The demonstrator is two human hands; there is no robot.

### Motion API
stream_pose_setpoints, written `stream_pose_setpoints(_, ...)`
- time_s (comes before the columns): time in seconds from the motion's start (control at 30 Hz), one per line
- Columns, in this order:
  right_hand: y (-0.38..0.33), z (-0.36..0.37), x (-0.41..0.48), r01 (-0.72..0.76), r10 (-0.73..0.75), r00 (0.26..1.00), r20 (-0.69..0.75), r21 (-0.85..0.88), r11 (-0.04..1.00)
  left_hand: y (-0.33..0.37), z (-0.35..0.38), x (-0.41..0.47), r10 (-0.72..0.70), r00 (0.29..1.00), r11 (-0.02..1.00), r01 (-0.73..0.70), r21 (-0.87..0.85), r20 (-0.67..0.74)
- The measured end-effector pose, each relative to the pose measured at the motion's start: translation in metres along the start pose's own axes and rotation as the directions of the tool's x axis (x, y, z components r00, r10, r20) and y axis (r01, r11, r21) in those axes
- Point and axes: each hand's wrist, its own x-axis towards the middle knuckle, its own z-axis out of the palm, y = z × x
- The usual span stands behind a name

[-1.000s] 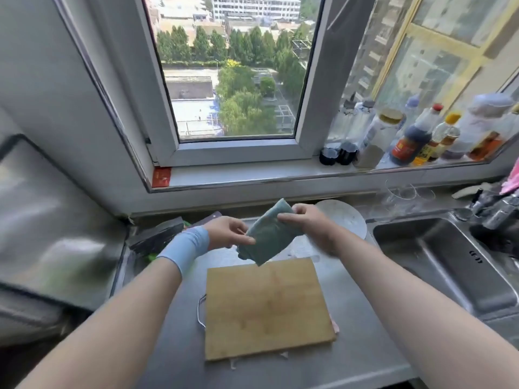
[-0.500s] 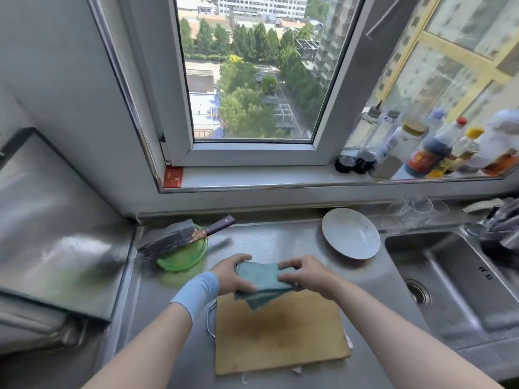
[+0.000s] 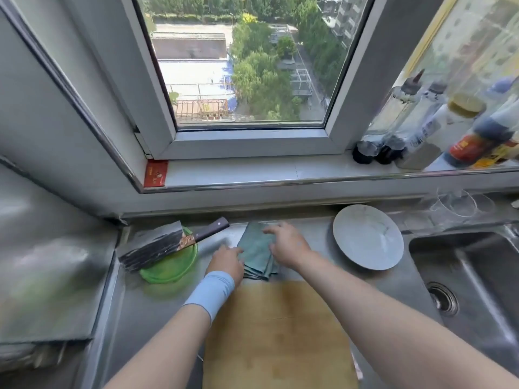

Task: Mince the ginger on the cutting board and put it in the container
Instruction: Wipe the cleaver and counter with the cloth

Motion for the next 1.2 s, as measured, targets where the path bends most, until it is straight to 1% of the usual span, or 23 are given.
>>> stream_pose_setpoints(0.07,-0.010,0.030,0.005,0.056,-0.048,0.995,0.090,-0.079,0.995,0.001,0.004,0.009,0.046,0.999,0.999,-0.046,-0.015,0.024)
stream_pose_setpoints(0.13,-0.015,0.055,0.010,0.068,-0.026,0.980,0.197,-0.211,0.975,-0.001,0.007,0.013,0.072,0.996,0.997,-0.070,-0.036,0.046)
stream_pose_setpoints(0.2,-0.008,0.069,0.014,0.095,-0.014,0.964,0.266,-0.295,0.951,-0.001,0.011,0.009,0.125,0.983,0.992,-0.127,0.008,0.133)
stream_pose_setpoints(0.23,-0.001,0.071,0.016,0.124,-0.038,0.961,0.274,-0.304,0.945,-0.003,0.016,0.007,0.136,0.973,0.987,-0.149,0.062,0.184)
stream_pose_setpoints(0.3,0.014,0.067,0.015,0.194,-0.108,0.954,0.280,-0.299,0.934,-0.007,0.025,0.006,0.134,0.965,0.978,-0.166,0.129,0.226)
stream_pose_setpoints(0.4,0.040,0.044,0.012,0.229,-0.136,0.949,0.284,-0.326,0.917,-0.004,0.025,0.008,0.095,0.969,0.984,-0.126,0.124,0.227)
stream_pose_setpoints(0.47,0.062,0.026,0.001,0.181,-0.087,0.952,0.295,-0.311,0.933,0.002,0.025,0.007,0.070,0.968,0.988,-0.100,0.115,0.240)
stream_pose_setpoints(0.57,0.099,0.008,-0.025,0.025,0.045,0.962,0.269,-0.251,0.968,0.008,0.024,0.000,0.028,0.969,0.990,-0.060,0.128,0.244)
stream_pose_setpoints(0.63,0.116,0.002,-0.043,-0.072,0.122,0.962,0.245,-0.205,0.976,0.014,0.021,-0.006,-0.009,0.970,0.986,-0.033,0.166,0.242)
stream_pose_setpoints(0.7,0.118,0.002,-0.049,-0.128,0.169,0.960,0.224,-0.184,0.974,0.027,0.024,-0.012,0.042,0.975,0.967,-0.095,0.238,0.219)
stream_pose_setpoints(0.77,0.107,0.008,-0.045,-0.117,0.154,0.968,0.200,-0.181,0.976,0.046,0.039,-0.020,0.156,0.961,0.954,-0.207,0.218,0.230)
stream_pose_setpoints(0.83,0.101,0.016,-0.040,-0.070,0.092,0.975,0.204,-0.112,0.991,0.068,0.060,-0.029,0.240,0.929,0.939,-0.295,0.175,0.282)
stream_pose_setpoints(0.9,0.108,0.014,-0.038,-0.053,0.061,0.973,0.221,-0.041,0.998,0.083,0.075,-0.028,0.282,0.908,0.906,-0.358,0.225,0.309)
stream_pose_setpoints(0.97,0.123,0.008,-0.044,-0.049,0.054,0.980,0.190,-0.030,0.998,0.090,0.082,-0.023,0.263,0.913,0.898,-0.349,0.267,0.311)
stream_pose_setpoints(1.03,0.141,0.008,-0.056,-0.042,0.049,0.989,0.136,-0.058,0.997,0.093,0.085,-0.021,0.224,0.923,0.905,-0.316,0.286,0.312)
stream_pose_setpoints(1.13,0.168,0.019,-0.078,-0.049,0.047,0.996,0.072,0.016,0.999,0.099,0.085,-0.025,0.183,0.935,0.912,-0.277,0.303,0.304)
stream_pose_setpoints(1.2,0.185,0.024,-0.093,-0.081,0.079,0.996,0.044,0.040,0.996,0.106,0.085,-0.029,0.160,0.940,0.918,-0.255,0.305,0.303)
